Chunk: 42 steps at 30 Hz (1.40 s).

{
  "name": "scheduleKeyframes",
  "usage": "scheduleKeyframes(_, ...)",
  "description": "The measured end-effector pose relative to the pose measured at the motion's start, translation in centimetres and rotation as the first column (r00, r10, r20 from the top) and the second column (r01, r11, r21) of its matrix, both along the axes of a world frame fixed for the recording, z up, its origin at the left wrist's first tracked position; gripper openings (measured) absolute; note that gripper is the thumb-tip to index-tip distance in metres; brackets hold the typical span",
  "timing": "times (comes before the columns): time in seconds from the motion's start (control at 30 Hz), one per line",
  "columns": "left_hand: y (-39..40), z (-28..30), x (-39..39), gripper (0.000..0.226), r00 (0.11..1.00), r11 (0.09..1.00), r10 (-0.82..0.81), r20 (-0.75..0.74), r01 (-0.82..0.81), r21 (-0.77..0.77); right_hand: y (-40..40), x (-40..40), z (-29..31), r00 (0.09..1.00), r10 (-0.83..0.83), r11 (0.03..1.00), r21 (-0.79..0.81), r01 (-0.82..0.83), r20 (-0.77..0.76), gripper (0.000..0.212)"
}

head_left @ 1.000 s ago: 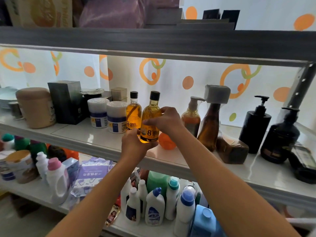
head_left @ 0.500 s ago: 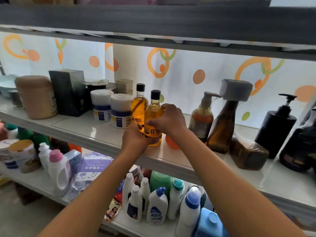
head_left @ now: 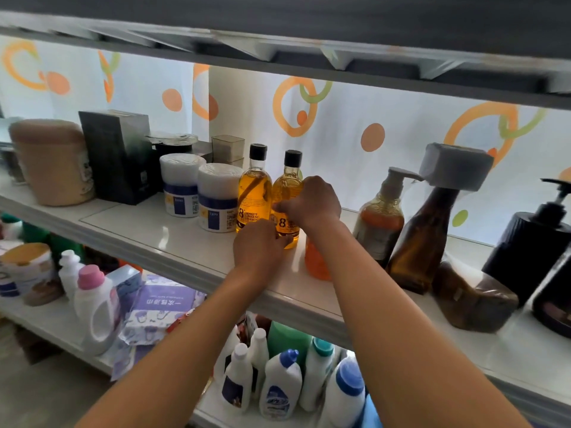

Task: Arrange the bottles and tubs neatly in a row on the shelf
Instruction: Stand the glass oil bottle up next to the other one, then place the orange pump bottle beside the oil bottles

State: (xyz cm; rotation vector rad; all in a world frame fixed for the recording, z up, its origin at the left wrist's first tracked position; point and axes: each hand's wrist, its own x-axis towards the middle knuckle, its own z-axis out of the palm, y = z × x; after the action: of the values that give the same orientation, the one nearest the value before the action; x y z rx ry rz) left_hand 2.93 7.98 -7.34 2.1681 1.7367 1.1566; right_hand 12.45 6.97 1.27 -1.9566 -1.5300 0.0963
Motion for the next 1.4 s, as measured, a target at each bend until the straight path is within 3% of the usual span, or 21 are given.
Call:
scheduleKeyframes(0.33, 0.4, -0.5, -0.1, 0.029, 0.992, 0.991, -0.097, 0.084, 0.088, 0.102, 0.0, 0.2, -0.3, 1.0, 0.014, 0.999, 0.038, -0.013, -0.019, 0.047)
scheduleKeyframes(0.53, 0.1, -0.3, 0.1, 0.025, 0.973, 0.98, -0.187, 0.131, 0.177, 0.089, -0.4, -0.3, -0.5, 1.0, 0.0, 0.999, 0.051, 0.001, -0.017, 0.042)
scheduleKeyframes(0.7, 0.1, -0.4, 0.2, 0.023, 0.954, 0.957, -0.285, 0.095, 0.277, 0.083, -1.2, -0.2, -0.5, 0.999, 0.027, 1.0, -0.013, -0.027, 0.046, 0.073)
scheduleKeyframes(0.77, -0.3, -0.1, 0.3, 0.028, 0.948, 0.948, -0.308, 0.084, 0.298, 0.115, -2.6, 0.5, -0.7, 0.996, 0.065, 0.998, 0.012, -0.064, -0.065, 0.081)
scheduleKeyframes(0.9, -2.2, 0.9, 0.5, 0.037, 0.943, 0.93, -0.321, 0.086, 0.297, 0.215, -5.9, 2.5, -1.5, 0.986, 0.039, 0.931, 0.364, 0.024, -0.165, 0.032)
scheduleKeyframes(1.0, -3.4, 1.2, 1.8, 0.039, 0.912, 0.955, -0.279, 0.302, 0.232, 0.182, -8.6, 2.5, -2.7, 0.975, 0.019, 0.875, 0.475, 0.091, -0.221, 0.015)
scheduleKeyframes(1.07, -4.4, 1.1, 3.1, 0.037, 0.866, 0.969, -0.245, 0.435, 0.216, 0.116, -9.9, 2.3, -3.2, 0.967, 0.033, 0.865, 0.493, 0.099, -0.252, 0.015)
scheduleKeyframes(1.2, -5.2, 0.8, 4.3, 0.038, 0.814, 0.975, -0.22, 0.537, 0.204, 0.09, -10.5, 3.4, -2.6, 0.952, -0.003, 0.867, 0.473, 0.155, -0.306, 0.015)
scheduleKeyframes(1.4, -5.5, 2.3, 4.6, 0.035, 0.86, 0.971, -0.183, 0.477, 0.234, -0.049, -10.9, 5.0, -2.8, 0.972, -0.155, 0.936, 0.29, 0.202, -0.176, 0.021)
